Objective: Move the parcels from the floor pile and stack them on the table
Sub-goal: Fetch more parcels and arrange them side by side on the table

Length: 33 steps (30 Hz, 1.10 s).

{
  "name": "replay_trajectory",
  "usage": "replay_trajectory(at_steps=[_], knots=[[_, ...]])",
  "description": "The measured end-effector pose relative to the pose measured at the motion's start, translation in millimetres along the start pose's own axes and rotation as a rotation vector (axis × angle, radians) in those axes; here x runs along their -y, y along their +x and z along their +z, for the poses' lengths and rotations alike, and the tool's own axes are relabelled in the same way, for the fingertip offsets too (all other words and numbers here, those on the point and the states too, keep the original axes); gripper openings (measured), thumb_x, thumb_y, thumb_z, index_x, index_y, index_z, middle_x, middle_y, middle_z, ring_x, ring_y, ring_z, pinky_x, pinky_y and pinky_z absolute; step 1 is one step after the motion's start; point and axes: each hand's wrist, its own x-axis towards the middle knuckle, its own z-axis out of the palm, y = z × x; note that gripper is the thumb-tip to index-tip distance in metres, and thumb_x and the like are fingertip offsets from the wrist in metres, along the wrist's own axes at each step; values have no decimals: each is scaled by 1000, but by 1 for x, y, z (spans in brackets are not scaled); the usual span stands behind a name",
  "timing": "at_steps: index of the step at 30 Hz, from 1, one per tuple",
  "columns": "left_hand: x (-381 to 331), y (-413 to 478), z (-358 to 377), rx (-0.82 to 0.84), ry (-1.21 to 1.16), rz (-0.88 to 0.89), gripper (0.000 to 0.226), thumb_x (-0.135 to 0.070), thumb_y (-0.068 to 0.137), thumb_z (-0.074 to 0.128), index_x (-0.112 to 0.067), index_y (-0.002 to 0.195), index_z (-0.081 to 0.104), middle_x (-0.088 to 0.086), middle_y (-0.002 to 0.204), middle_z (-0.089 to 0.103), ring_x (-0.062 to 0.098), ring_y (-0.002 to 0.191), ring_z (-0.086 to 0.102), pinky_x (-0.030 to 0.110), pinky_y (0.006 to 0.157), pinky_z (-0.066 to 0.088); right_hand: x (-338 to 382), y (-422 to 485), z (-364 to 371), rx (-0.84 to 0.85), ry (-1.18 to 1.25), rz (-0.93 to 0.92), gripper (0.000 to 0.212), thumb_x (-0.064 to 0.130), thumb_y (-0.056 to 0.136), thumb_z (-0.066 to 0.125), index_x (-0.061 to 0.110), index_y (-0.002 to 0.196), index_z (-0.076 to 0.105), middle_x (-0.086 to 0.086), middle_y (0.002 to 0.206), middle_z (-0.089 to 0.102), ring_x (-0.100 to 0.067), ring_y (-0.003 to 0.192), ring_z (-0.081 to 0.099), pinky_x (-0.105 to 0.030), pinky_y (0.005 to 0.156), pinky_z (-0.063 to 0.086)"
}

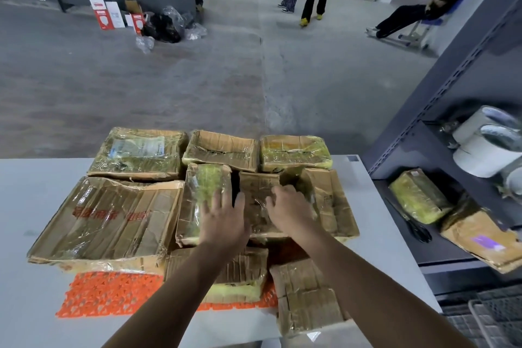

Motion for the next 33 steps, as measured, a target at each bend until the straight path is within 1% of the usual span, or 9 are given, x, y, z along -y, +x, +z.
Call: replay_trajectory(at_steps=[3,5,8,11,15,21,24,28,33], knots=[[-27,12,2,-6,-12,126,59,-41,94,42,-21,147,25,10,154,21,32,143,15,54,114,23,-28,2,-14,-136,-79,10,33,38,97,44,20,123,53,-7,131,49,-29,124,46,-45,95,46],[-42,23,5,30,-8,176,60,-44,93,43,-24,146,26,9,154,21,33,143,15,55,113,24,-51,4,-22,-141,-125,102,47,44,93,50,28,136,41,-9,145,36,-32,135,32,-55,104,36],[-59,36,10,130,10,200,64,-57,92,38,-30,148,23,8,157,13,38,144,8,61,113,18,-92,8,-24,-4,-52,306,86,58,83,61,32,151,15,-10,158,9,-42,143,15,-67,106,24],[-60,43,17,278,21,154,75,-69,88,36,-33,151,16,4,161,-2,40,146,-4,62,113,8,-121,15,-19,153,193,432,99,64,77,65,36,152,6,-14,159,6,-46,138,28,-58,107,34],[-52,44,24,322,-11,110,75,-72,88,33,-34,150,19,1,162,0,39,146,-3,60,111,19,-109,18,-14,149,285,314,94,60,78,65,28,151,17,-15,143,31,-40,127,42,-46,100,44],[-63,48,24,251,-6,30,54,-47,98,30,-29,149,24,4,158,16,36,147,6,63,113,14,-73,23,2,176,135,236,90,76,80,48,23,148,22,-18,144,29,-40,128,39,-51,99,46],[-71,49,22,149,-7,16,50,-37,98,35,-23,145,31,7,153,27,32,145,14,56,115,15,-83,28,-7,212,129,176,90,81,82,33,22,149,25,-18,144,33,-38,124,46,-46,96,47],[-88,53,19,-15,-127,16,47,-41,98,38,-20,140,39,6,144,38,26,137,31,44,111,30,-106,42,-27,79,189,125,63,59,97,27,21,148,27,-15,140,41,-34,115,54,-40,85,46],[-97,57,20,121,-208,29,69,-61,90,43,-36,149,18,6,155,23,30,144,17,52,113,25,-138,58,-28,23,262,184,43,33,101,32,17,142,36,-10,131,52,-29,112,56,-38,87,49]])
